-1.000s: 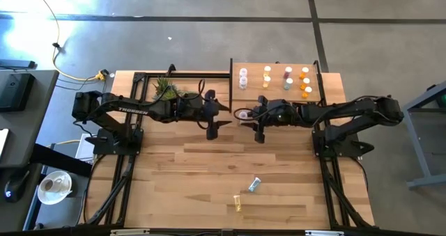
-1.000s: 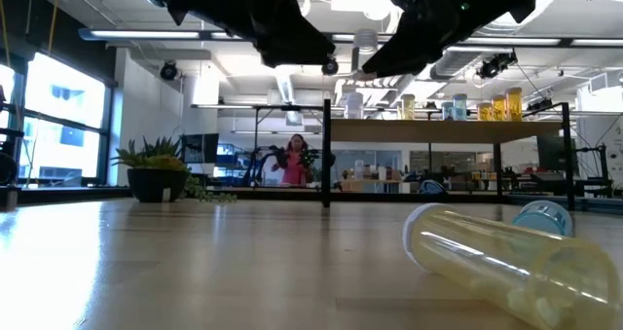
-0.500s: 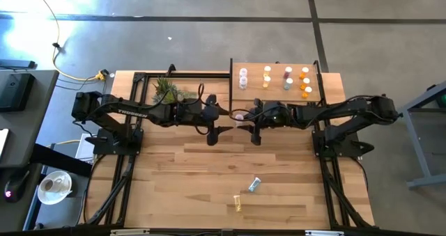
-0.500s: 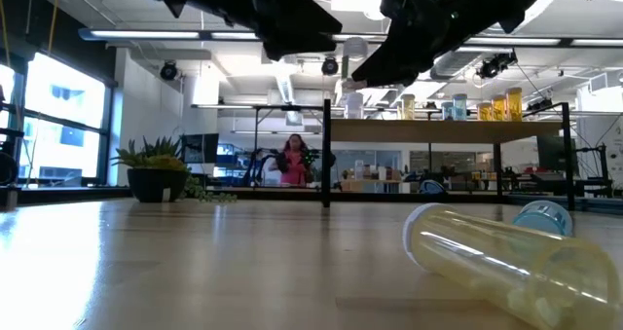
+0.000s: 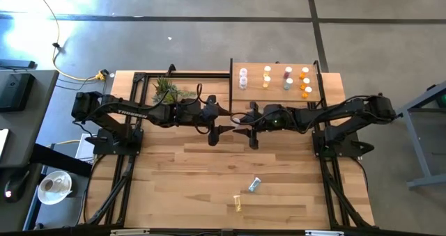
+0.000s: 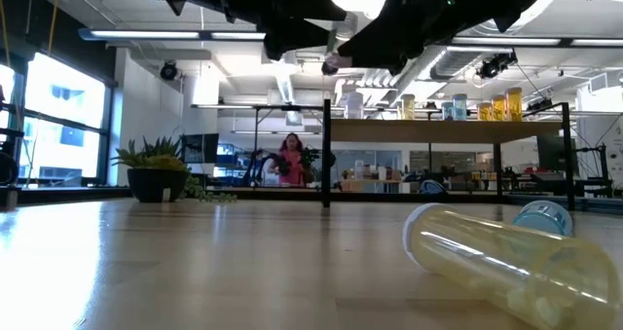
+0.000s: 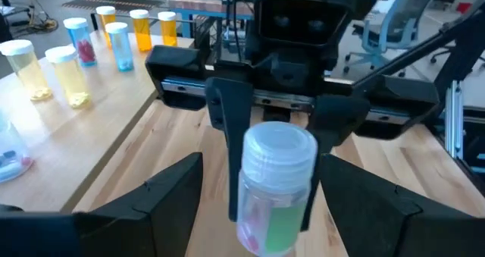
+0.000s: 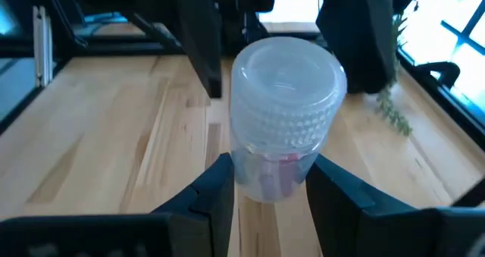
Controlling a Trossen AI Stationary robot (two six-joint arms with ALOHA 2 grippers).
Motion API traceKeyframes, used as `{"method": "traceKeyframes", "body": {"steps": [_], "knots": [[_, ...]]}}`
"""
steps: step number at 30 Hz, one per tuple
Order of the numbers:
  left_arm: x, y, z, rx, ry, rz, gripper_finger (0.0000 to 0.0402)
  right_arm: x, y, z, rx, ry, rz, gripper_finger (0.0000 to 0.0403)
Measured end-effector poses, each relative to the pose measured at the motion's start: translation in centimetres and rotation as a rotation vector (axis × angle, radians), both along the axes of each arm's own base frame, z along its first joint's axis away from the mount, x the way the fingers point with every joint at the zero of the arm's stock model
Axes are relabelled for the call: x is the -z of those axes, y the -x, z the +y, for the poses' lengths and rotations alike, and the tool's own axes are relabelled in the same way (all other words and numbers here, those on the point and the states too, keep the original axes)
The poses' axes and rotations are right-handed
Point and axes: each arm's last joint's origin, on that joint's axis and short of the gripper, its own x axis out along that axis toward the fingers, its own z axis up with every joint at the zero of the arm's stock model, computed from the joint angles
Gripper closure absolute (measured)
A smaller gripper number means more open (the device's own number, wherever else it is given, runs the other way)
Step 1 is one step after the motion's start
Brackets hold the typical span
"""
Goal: Pick and place medicine bottles onto shelf by color
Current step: Put the transparent pill bottle aligned with the other transparent pill bottles on the shelf
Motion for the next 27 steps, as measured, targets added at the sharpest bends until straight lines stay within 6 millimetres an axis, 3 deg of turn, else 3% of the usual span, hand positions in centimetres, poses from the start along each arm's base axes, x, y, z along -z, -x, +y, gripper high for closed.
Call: {"method": "traceKeyframes", "body": {"steps": [10,27], "knots": [[-0.17,-0.05,-0.01,0.001,0.021,-0.022,0.0153,-0.27,-0.22,-0.11,0.001,0.018,-0.040,0.0279],[-0.47,-0.14,-0.14,0.053,0.031,-0.055,0.0255,-0.25,-0.22,-0.12,0.001,0.019,-0.038,0.0279]]}}
